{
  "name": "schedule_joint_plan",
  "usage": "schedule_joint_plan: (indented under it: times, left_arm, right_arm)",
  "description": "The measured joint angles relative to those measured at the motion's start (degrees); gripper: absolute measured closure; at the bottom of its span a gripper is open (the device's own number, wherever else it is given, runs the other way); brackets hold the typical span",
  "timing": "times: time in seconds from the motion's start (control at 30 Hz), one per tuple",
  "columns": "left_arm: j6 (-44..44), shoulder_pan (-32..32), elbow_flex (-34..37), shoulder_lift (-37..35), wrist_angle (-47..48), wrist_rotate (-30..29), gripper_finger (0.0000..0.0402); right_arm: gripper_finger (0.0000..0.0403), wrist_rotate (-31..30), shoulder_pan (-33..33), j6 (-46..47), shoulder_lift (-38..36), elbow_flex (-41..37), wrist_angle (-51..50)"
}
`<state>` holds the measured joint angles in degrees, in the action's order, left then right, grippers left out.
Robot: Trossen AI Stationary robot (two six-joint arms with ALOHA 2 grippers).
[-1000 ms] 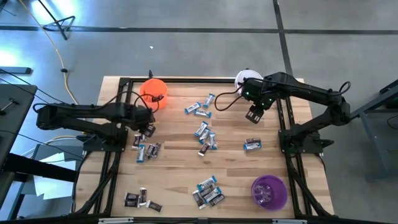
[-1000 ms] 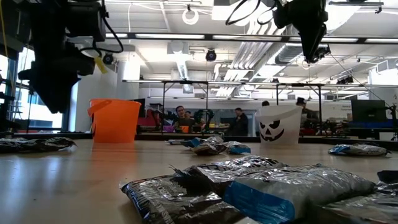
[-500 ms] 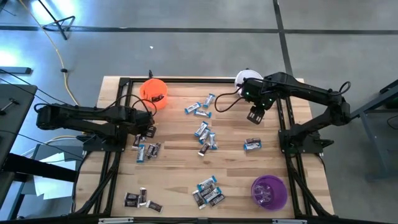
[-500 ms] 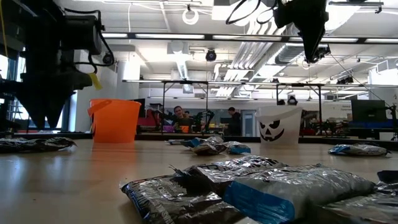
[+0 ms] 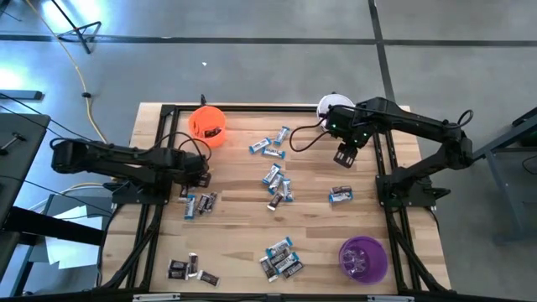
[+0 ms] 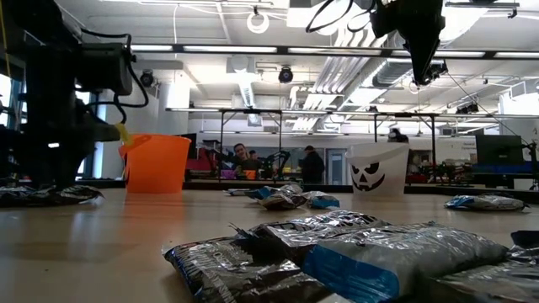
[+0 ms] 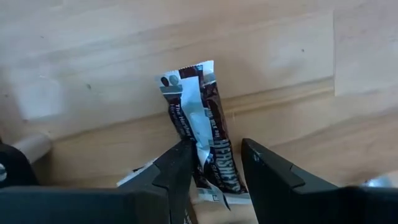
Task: Sort candy
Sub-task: Put the brown chocolate into the orange bucket
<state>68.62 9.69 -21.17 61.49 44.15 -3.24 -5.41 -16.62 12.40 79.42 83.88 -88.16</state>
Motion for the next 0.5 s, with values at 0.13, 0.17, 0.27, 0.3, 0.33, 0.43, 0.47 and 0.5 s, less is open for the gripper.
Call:
schedule_joint_plan:
  times: [0.13,0.17,0.27,0.3,0.33,0.43,0.47,0.5]
  left_arm:
    - [2.31,-0.02,-0.16,0.79,-0.88,-2.56,0.0274]
    - [2.81,-0.02,-0.13,0.81,-0.97,-3.1,0.0277]
    - [3.15,0.0,-0.05,0.79,-0.95,-3.42,0.0299]
    - [3.15,0.01,-0.03,0.79,-0.96,-3.51,0.0311]
    - [3.15,0.01,-0.03,0.79,-0.96,-3.53,0.0325]
    - [3.17,0.03,-0.46,0.85,-0.8,-3.48,0.0373]
    - [3.19,0.05,-0.68,0.87,-0.71,-3.38,0.0385]
    - [3.24,0.05,-0.87,0.92,-0.66,-3.35,0.039]
  right_arm:
    - [0.0253,0.0,0.0,0.02,0.0,0.0,0.0]
    - [0.0253,-0.01,0.0,0.0,-0.02,0.0,0.0]
    - [0.0253,0.0,0.0,0.05,-0.02,0.0,0.0]
    - [0.0253,0.0,0.0,0.15,-0.02,0.0,0.02]
    - [0.0253,0.0,0.0,0.15,-0.02,0.0,0.02]
    - [0.0253,-0.01,0.0,0.15,-0.02,0.0,0.02]
    - [0.0253,-0.01,0.0,0.15,-0.02,0.0,0.02]
    - [0.0253,0.0,0.0,0.15,-0.02,0.0,0.02]
